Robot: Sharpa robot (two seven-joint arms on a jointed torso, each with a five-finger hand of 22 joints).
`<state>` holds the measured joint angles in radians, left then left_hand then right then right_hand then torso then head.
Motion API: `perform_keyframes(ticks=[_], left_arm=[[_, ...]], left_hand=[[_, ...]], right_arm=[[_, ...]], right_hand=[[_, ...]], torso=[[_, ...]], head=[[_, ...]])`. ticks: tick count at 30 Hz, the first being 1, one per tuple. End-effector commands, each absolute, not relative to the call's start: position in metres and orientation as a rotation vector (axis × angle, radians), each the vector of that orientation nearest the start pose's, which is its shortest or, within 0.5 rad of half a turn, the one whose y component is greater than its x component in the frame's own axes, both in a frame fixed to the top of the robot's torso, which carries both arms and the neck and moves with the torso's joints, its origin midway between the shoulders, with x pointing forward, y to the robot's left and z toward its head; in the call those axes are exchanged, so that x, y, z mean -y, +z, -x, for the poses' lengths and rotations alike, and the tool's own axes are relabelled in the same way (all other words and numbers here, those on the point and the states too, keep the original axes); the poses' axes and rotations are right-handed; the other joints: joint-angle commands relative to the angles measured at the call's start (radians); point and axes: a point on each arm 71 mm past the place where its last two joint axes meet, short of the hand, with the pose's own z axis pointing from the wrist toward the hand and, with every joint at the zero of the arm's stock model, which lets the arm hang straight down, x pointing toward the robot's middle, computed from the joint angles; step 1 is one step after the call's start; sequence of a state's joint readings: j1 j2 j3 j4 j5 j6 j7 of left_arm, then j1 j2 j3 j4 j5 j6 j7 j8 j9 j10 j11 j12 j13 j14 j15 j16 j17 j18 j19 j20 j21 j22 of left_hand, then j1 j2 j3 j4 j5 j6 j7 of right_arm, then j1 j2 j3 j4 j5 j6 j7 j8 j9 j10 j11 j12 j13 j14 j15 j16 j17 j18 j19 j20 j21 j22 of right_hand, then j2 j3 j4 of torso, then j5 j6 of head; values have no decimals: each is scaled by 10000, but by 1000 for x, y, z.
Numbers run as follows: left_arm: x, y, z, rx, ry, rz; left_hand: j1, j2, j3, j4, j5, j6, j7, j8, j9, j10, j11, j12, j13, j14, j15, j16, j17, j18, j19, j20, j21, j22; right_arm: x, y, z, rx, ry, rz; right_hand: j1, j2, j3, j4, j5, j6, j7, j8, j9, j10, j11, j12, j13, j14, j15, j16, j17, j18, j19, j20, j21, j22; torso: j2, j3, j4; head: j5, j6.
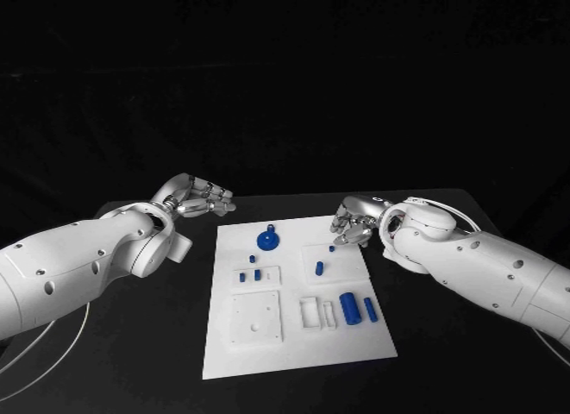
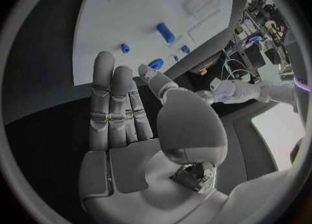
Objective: Assemble the parts on the task board
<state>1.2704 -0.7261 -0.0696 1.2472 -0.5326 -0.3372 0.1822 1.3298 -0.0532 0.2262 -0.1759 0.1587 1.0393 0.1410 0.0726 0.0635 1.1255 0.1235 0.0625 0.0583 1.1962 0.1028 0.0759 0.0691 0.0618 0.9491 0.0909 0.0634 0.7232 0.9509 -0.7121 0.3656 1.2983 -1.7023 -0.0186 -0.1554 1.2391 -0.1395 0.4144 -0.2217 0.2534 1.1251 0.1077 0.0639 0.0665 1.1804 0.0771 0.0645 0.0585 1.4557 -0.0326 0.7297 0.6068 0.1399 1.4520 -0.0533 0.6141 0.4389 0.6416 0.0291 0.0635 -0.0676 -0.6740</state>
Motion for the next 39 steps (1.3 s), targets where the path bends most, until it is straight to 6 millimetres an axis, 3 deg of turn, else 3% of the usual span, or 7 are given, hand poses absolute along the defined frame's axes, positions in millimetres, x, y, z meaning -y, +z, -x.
perform_keyframes(ticks=[1,5,6,8,17,30,39], left_arm=[[-229,-167,-544,-14878,-12292,8170],[-229,-165,-542,-14671,-12594,8469],[-229,-165,-542,-14592,-12682,8555],[-230,-164,-542,-14447,-12830,8715],[-233,-163,-541,-14165,-13042,9028],[-234,-164,-542,-14221,-13111,9142],[-233,-164,-542,-14345,-13155,9169]], left_hand=[[78,56,-123,-12,79,-16,23,-29,-10,-14,38,-37,-10,35,17,-116,1,-14,199,-20,17,-847],[65,78,-138,-48,107,-19,20,-36,-14,-6,35,-41,-11,0,24,-119,-1,-29,256,-17,20,-1235],[43,115,-144,-114,122,-11,18,-31,-13,-1,34,-41,-11,-2,22,-119,-1,-36,353,-24,34,-1707],[32,154,-119,-165,145,5,23,-32,-14,3,35,-40,-11,12,14,-119,-2,-42,424,-37,57,-1947],[-19,221,-66,-274,183,18,16,-33,-13,18,26,-39,-11,29,4,-115,-1,-48,509,-60,84,-2290],[-63,265,-106,-309,170,-18,21,-34,-11,13,27,-39,-11,40,0,-115,2,-64,563,-66,100,-2584],[-71,276,-114,-304,168,-32,22,-30,-11,17,25,-38,-10,46,-2,-115,3,-65,573,-69,103,-2621]], right_arm=[[221,-212,-526,-18186,3028,1941],[220,-217,-524,-18291,2765,2123],[219,-218,-524,-18307,2722,2162],[218,-220,-524,-18335,2666,2225],[206,-228,-521,-18154,3019,2451],[198,-231,-523,-17852,3145,2250],[193,-237,-522,-18043,3107,2345]], right_hand=[[-28,-195,300,39,-262,-95,6,-6,-5,-100,-2,-51,4,7,93,33,5,191,11,82,39,91],[-16,-313,417,120,-272,-104,6,-11,-6,-104,-1,-58,2,8,82,54,10,205,30,81,25,169],[25,-395,486,208,-290,-126,19,-13,-8,-116,5,-57,3,-1,81,73,12,216,30,83,-15,262],[55,-429,517,245,-297,-139,22,-13,-7,-116,6,-60,2,4,88,81,9,216,36,88,-41,322],[55,-465,922,267,-311,-67,28,-12,-6,41,-23,-61,1,-3,65,127,22,212,60,65,-116,564],[32,-518,1709,305,-507,-82,54,-13,-7,234,-69,-55,4,-32,33,259,81,201,17,29,-115,1086],[50,-453,1888,382,-656,-40,47,-10,-4,280,-76,-57,3,-36,37,289,80,208,15,36,-188,1309]], torso=[[11,-4,1],[16,3,3],[21,11,1],[24,18,-3],[25,52,9],[18,30,-2],[25,23,5]], head=[[27,9],[16,-4],[16,-5],[20,-10],[70,-55],[82,-39],[90,-43]])
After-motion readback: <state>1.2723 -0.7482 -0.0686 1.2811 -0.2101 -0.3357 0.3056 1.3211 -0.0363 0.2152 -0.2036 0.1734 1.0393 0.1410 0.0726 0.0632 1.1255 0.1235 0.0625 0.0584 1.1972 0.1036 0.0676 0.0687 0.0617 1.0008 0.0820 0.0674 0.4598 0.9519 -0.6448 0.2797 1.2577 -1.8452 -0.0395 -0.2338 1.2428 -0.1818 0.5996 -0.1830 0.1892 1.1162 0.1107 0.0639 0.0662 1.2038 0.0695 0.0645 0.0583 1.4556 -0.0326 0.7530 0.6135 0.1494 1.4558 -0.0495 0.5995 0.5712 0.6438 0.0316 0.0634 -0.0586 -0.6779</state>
